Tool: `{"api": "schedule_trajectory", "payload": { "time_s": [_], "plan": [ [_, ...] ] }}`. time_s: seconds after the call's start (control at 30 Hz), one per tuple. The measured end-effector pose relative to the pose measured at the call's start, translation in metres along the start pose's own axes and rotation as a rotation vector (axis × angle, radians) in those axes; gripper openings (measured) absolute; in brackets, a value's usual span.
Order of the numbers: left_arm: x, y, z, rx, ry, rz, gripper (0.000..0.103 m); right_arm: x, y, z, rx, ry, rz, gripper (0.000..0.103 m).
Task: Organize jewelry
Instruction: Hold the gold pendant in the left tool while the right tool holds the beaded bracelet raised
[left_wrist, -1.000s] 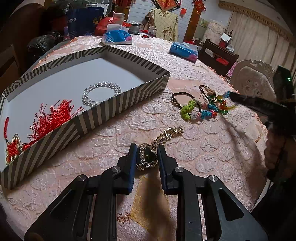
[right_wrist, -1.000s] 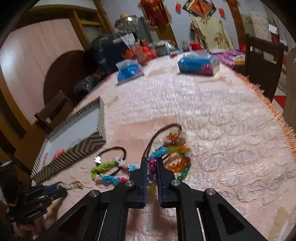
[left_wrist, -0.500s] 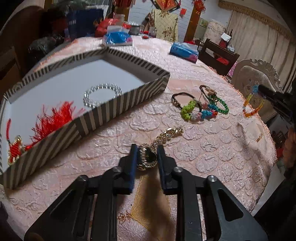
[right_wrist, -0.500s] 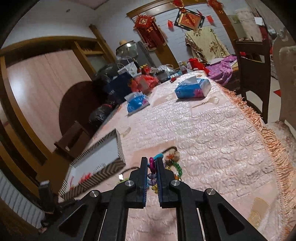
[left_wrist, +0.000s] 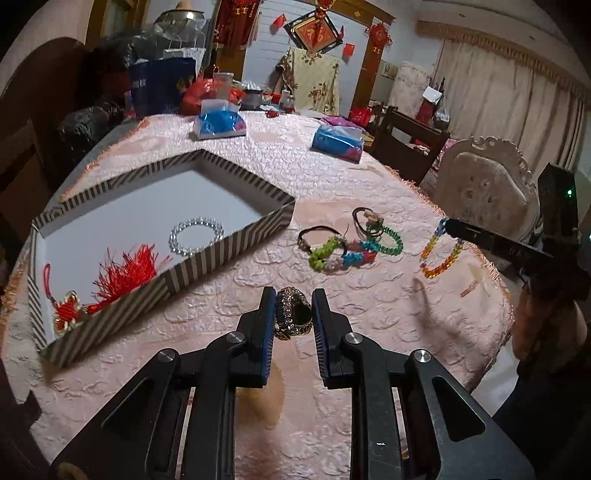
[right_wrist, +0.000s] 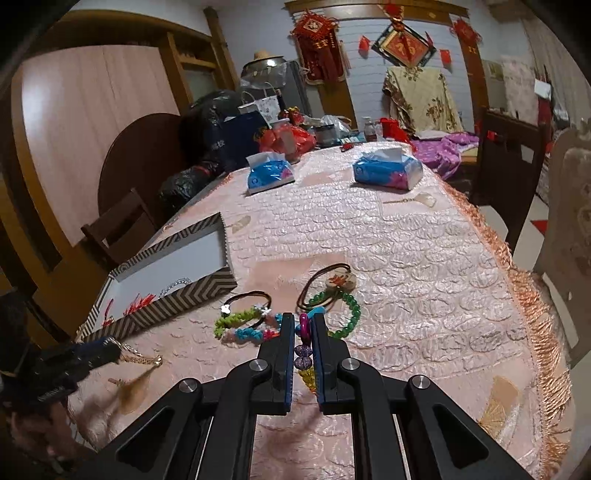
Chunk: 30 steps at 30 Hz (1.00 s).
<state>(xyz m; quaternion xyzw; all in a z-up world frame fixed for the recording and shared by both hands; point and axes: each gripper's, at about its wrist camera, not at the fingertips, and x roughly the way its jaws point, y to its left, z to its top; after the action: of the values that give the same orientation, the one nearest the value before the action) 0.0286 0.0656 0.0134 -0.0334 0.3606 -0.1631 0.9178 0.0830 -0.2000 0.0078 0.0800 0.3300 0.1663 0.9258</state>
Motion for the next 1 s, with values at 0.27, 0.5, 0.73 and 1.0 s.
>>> {"api": "schedule_trajectory", "payload": {
  "time_s": [0.27, 0.5, 0.73, 1.0],
  "plan": [
    [-0.004, -0.010, -0.001, -0.043, 0.036, 0.101, 0.018, -0.008, 0.024, -0.010, -0.085, -0.007, 0.009, 0.008],
    [-0.004, -0.009, -0.006, -0.051, 0.045, 0.125, 0.018, -0.009, 0.029, -0.013, -0.074, 0.010, 0.008, 0.008],
    [-0.005, -0.003, -0.008, -0.066, 0.050, 0.118, 0.018, -0.007, 0.033, -0.014, -0.089, 0.024, -0.036, 0.008],
    [-0.005, -0.001, -0.009, -0.072, 0.048, 0.122, 0.018, -0.002, 0.039, -0.014, -0.105, 0.036, -0.031, 0.008]
  ]
}}
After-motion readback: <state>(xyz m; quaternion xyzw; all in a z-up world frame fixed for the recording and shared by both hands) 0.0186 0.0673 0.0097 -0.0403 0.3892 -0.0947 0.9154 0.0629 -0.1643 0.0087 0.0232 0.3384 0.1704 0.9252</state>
